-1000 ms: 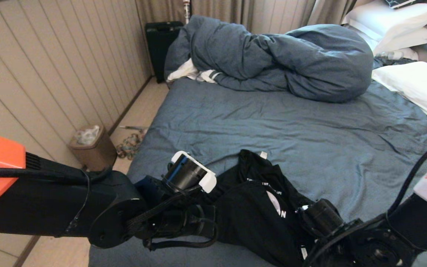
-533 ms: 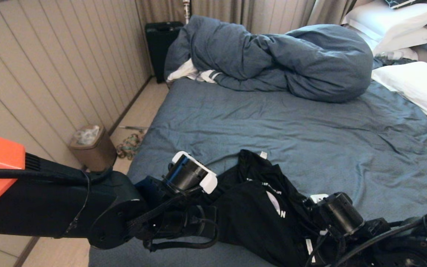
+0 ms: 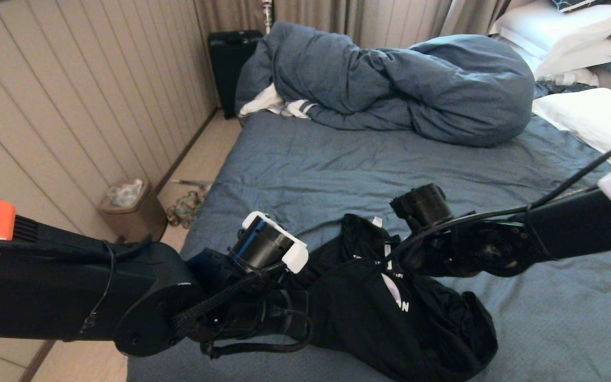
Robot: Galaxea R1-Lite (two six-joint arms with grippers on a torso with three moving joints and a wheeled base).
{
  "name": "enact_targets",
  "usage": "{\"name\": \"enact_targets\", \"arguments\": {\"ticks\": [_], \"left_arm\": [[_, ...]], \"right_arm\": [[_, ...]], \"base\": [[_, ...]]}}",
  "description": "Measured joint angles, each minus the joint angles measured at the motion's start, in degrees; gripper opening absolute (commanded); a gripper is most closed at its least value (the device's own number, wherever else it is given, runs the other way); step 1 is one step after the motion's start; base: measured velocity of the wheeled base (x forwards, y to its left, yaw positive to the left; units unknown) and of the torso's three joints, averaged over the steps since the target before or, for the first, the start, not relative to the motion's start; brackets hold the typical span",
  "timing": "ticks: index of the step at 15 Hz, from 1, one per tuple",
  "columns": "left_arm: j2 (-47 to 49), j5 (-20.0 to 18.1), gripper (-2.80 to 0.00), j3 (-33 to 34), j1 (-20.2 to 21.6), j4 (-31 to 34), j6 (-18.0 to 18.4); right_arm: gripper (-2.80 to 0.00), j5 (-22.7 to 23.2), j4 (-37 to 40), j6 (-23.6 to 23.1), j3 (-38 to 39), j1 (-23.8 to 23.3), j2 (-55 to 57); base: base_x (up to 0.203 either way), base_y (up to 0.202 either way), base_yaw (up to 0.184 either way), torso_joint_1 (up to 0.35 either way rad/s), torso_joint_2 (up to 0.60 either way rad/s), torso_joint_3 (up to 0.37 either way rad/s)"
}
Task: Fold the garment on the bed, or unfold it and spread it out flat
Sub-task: Unford the black T-shirt
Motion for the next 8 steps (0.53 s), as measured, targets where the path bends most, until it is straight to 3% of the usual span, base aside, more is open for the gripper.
{"name": "enact_targets", "arguments": {"ticks": [5,8], "left_arm": [[0.04,-0.06,-2.80,0.06,0.00,0.00,0.02],[0.23,-0.06,-2.80,0.09,0.00,0.00,0.02]], "right_arm": [[-2.80,-1.05,5.49,-0.65,-17.35,-0.74,15.36],[-2.80,-1.50,8.29,-1.00,-22.38,-0.85,20.93]], "base": [[0.000,0.000,0.000,0.000,0.00,0.000],[0.000,0.000,0.000,0.000,0.00,0.000]]}}
